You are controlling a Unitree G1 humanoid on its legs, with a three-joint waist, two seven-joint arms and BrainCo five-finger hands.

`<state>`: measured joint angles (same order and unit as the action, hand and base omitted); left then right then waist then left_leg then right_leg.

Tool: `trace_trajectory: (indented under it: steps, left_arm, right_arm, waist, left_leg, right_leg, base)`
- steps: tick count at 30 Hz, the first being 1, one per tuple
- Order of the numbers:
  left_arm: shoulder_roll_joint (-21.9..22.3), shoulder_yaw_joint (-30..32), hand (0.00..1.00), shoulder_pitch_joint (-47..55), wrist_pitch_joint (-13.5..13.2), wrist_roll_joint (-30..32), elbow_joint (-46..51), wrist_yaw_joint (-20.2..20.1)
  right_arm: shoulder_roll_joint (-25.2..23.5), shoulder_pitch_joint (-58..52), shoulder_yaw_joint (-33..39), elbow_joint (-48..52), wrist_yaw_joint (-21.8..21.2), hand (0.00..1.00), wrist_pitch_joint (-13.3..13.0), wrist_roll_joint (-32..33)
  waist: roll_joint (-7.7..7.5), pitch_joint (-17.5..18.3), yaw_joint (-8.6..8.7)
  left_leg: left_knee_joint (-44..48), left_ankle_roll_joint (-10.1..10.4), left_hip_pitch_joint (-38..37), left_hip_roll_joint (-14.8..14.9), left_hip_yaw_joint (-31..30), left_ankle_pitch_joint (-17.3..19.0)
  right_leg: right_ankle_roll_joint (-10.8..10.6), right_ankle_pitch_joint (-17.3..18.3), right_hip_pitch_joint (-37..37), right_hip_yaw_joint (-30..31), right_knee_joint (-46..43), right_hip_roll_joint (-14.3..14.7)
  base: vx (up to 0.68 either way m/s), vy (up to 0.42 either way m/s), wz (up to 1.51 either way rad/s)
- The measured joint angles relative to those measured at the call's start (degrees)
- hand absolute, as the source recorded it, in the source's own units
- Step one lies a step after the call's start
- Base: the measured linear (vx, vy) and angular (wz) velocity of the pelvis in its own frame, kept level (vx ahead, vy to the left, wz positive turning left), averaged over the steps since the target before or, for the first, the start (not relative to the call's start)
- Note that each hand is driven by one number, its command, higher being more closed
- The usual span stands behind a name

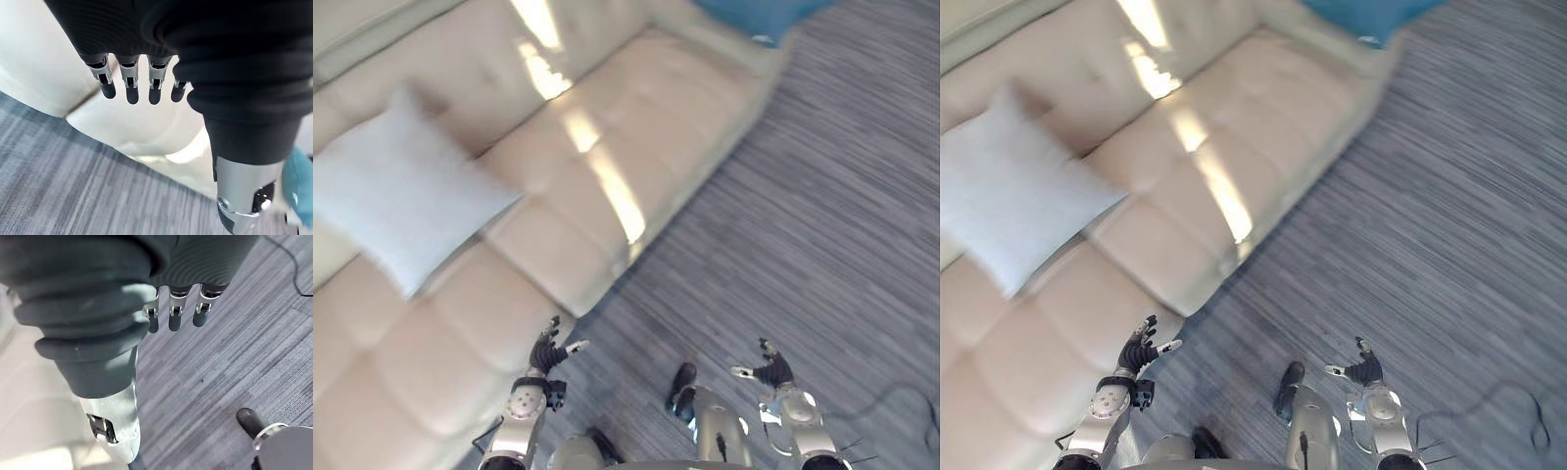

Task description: Pick up cushions and gather them together orderly.

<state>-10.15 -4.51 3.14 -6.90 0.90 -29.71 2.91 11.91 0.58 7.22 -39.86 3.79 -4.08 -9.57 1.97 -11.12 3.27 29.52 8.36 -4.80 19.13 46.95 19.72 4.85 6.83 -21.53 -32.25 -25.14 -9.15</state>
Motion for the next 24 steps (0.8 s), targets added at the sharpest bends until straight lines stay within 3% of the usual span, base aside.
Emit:
trace_trajectory:
  steps: [1, 2, 3, 4, 5, 6, 7, 10, 11, 12, 13, 14, 15, 16, 17, 18, 19, 22, 23, 24]
  left_arm:
    - [0.2, 0.0, 0.00, -0.3, 0.0, 0.1, 0.0, -0.3]
    - [0.8, 0.0, 0.00, -0.1, 0.1, 0.1, -0.2, -0.3]
    - [1.7, -0.7, 0.00, 0.6, 0.2, 0.0, -0.3, -0.3]
    - [1.9, -0.9, 0.00, 0.7, 0.2, 0.0, -0.3, -0.3]
    - [2.5, -1.3, 0.00, 0.6, 0.1, 0.0, -0.3, -0.3]
    - [2.8, -2.0, 0.00, 0.9, 0.1, 0.0, -0.1, -0.2]
    - [2.9, -2.2, 0.00, 1.0, 0.1, 0.0, -0.1, -0.2]
    - [2.9, -2.1, 0.00, 1.9, 0.1, 0.0, 1.5, 0.1]
    - [3.0, -2.0, 0.00, 2.2, 0.1, 0.0, 2.0, 0.4]
    - [3.2, -1.7, 0.00, 2.5, 0.1, 0.0, 2.2, 1.0]
    - [3.3, -0.8, 0.00, 2.9, 0.2, 0.0, 2.2, 1.4]
    - [3.3, -0.3, 0.00, 3.0, 0.2, 0.0, 2.3, 1.5]
    - [3.4, 0.7, 0.00, 3.1, 0.2, 0.0, 2.4, 1.7]
    - [4.0, 1.1, 0.00, 3.0, 0.3, -0.1, 2.4, 2.2]
    - [4.1, 1.2, 0.00, 3.1, 0.4, -0.1, 2.4, 2.3]
    - [4.0, 0.7, 0.00, 3.9, 0.5, -0.2, 2.2, 2.4]
    - [3.7, -0.2, 0.00, 4.8, 0.8, -0.3, 2.3, 2.4]
    - [3.5, -0.4, 0.00, 4.7, 0.9, -0.6, 2.4, 2.5]
    - [3.0, -0.4, 0.00, 4.3, 0.9, -1.0, 2.4, 2.5]
    - [2.9, -0.4, 0.00, 4.0, 0.9, -1.1, 2.3, 2.5]
  right_arm:
    - [0.6, 0.0, 0.1, 0.1, 0.1, 0.00, 0.1, 0.0]
    - [0.9, 0.1, 0.1, 0.1, 0.4, 0.00, 0.2, 0.1]
    - [0.8, 0.2, 0.1, 0.1, 1.6, 0.00, 0.2, 0.6]
    - [0.8, 0.1, 0.1, 0.1, 1.9, 0.00, 0.3, 0.7]
    - [0.8, 0.0, 0.2, -0.1, 2.6, 0.00, 0.5, 1.2]
    - [0.6, 0.1, 0.0, -0.2, 2.8, 0.00, 0.5, 2.2]
    - [0.4, 0.1, -0.1, -0.2, 3.0, 0.00, 0.5, 2.5]
    - [-0.3, 0.2, -0.5, -0.3, 4.0, 0.00, 0.3, 4.6]
    - [-0.3, 0.4, -0.5, -0.3, 4.0, 0.00, 0.3, 4.9]
    - [-0.2, 0.9, -0.1, -0.4, 4.4, 0.00, 0.2, 5.0]
    - [-0.8, 1.9, -0.3, -1.5, 5.1, 0.00, 0.2, 5.1]
    - [-1.0, 2.1, -0.4, -1.7, 5.1, 0.00, 0.3, 5.1]
    - [-1.2, 2.4, -0.1, -1.7, 5.1, 0.00, 0.2, 5.0]
    - [-1.6, 2.9, 0.3, -2.0, 5.1, 0.00, 0.2, 4.9]
    - [-1.9, 3.3, 0.6, -2.1, 5.1, 0.00, 0.2, 4.9]
    - [-3.0, 3.6, 1.0, -2.2, 5.1, 0.00, 0.3, 4.8]
    - [-3.6, 3.2, 0.9, -3.1, 5.0, 0.00, 0.3, 4.5]
    - [-3.8, 3.6, 0.6, -4.0, 4.9, 0.00, 0.4, 4.2]
    - [-3.8, 4.5, 0.7, -4.0, 4.9, 0.00, 0.4, 4.1]
    - [-3.7, 5.1, 0.7, -4.0, 4.9, 0.00, 0.4, 3.9]
  waist:
    - [0.65, -0.1, 0.51]
    - [1.17, -0.3, 0.16]
    - [1.64, -0.6, -0.22]
    - [1.65, -0.6, -0.35]
    - [1.41, -0.7, -0.93]
    - [1.07, -0.9, -1.65]
    - [0.70, -1.1, -1.91]
    - [1.09, -1.3, -3.79]
    - [1.47, -1.4, -4.76]
    - [2.60, -1.3, -5.68]
    - [2.45, -0.7, -7.04]
    - [1.44, -0.3, -7.30]
    - [-0.26, 0.6, -7.17]
    - [-1.12, 0.3, -7.22]
    - [-1.26, 0.2, -7.27]
    - [-1.31, 0.1, -7.04]
    - [-1.30, 0.1, -6.74]
    - [-0.91, 0.2, -6.29]
    - [-0.86, 0.1, -5.53]
    - [-0.76, 0.1, -5.39]
  left_leg:
    - [6.9, -1.9, 0.7, 2.9, -1.4, -1.1]
    - [16.4, -9.3, 3.2, 5.7, -6.4, -6.0]
    - [25.0, -8.2, 8.0, 4.0, -18.3, -6.5]
    - [26.0, -7.3, 9.2, 2.8, -20.6, -5.7]
    - [27.5, -5.9, 12.1, -0.4, -26.1, -3.9]
    - [26.6, -6.4, 16.6, -5.0, -32.0, -2.5]
    - [25.5, -6.6, 18.6, -6.1, -33.5, -2.4]
    - [11.4, -5.2, 26.3, -11.1, -39.2, -3.3]
    - [4.2, -3.5, 27.3, -12.3, -39.9, -4.8]
    - [-4.9, -3.4, 27.6, -12.6, -39.9, -9.4]
    - [-5.5, -7.4, 26.1, -13.4, -38.8, -13.8]
    - [-5.3, -8.6, 26.1, -14.4, -38.3, -12.7]
    - [-4.0, -10.8, 26.6, -16.3, -37.7, -10.3]
    - [-2.4, -12.1, 25.8, -17.4, -36.8, -7.3]
    - [-2.1, -12.4, 24.9, -17.6, -36.2, -6.3]
    - [-2.0, -13.6, 20.7, -18.7, -35.6, -4.0]
    - [-2.9, -14.2, 15.7, -19.6, -35.4, -2.2]
    - [-8.5, -14.0, 6.6, -19.9, -35.6, -1.7]
    - [-11.2, -13.5, 4.2, -19.9, -36.0, -1.5]
    - [-12.4, -13.3, 3.2, -19.8, -36.1, -1.4]
  right_leg:
    - [-0.1, 0.5, 0.3, 2.1, -0.1, 2.1]
    - [0.8, 1.3, 1.7, 5.7, 0.8, 5.0]
    - [1.1, 1.5, 4.7, 10.4, 3.1, 7.2]
    - [1.1, 1.5, 5.3, 11.1, 3.4, 7.5]
    - [0.9, 1.7, 6.9, 13.7, 4.2, 7.9]
    - [0.3, 2.1, 10.4, 17.3, 6.2, 8.0]
    - [0.0, 2.3, 11.7, 18.3, 7.0, 8.0]
    - [-2.3, 3.6, 16.9, 22.1, 10.5, 7.5]
    - [-3.5, 4.4, 17.9, 23.1, 10.8, 7.3]
    - [-5.3, 5.5, 19.4, 24.4, 11.1, 7.6]
    - [-6.7, 6.6, 20.6, 26.5, 11.6, 7.3]
    - [-7.3, 7.0, 20.7, 27.3, 12.0, 6.3]
    - [-9.7, 8.2, 20.3, 27.9, 10.3, 4.2]
    - [-11.8, 9.5, 18.3, 28.6, 3.3, 2.4]
    - [-12.3, 9.5, 17.1, 29.0, -0.8, 1.8]
    - [-18.6, 7.0, 12.7, 29.3, -15.1, -0.4]
    - [-19.5, 6.4, 10.2, 28.1, -26.5, -2.3]
    - [-11.8, 9.6, 4.7, 19.8, -31.2, -4.7]
    - [-10.0, 10.6, 0.9, 16.7, -27.8, -4.8]
    - [-9.7, 10.8, -1.0, 16.1, -24.9, -4.5]
  base:
    - [0.31, -0.179, -1.49]
    - [0.47, -0.141, -2.10]
    - [0.33, -0.050, -1.80]
    - [0.34, 0.036, -1.49]
    - [0.27, 0.073, -1.18]
    - [0.35, 0.096, -1.18]
    - [0.36, 0.117, -1.06]
    - [0.38, 0.192, -0.65]
    - [0.38, 0.253, -0.58]
    - [0.46, 0.280, -0.82]
    - [0.50, 0.278, -0.65]
    - [0.66, 0.317, -0.37]
    - [0.67, 0.309, -0.02]
    - [0.68, 0.317, 0.00]
    - [0.45, 0.224, -0.14]
    - [0.59, 0.236, -0.13]
    - [0.61, 0.202, -0.06]
    - [0.60, 0.108, 0.04]
    - [0.43, 0.046, -0.02]
    - [0.54, 0.038, 0.00]
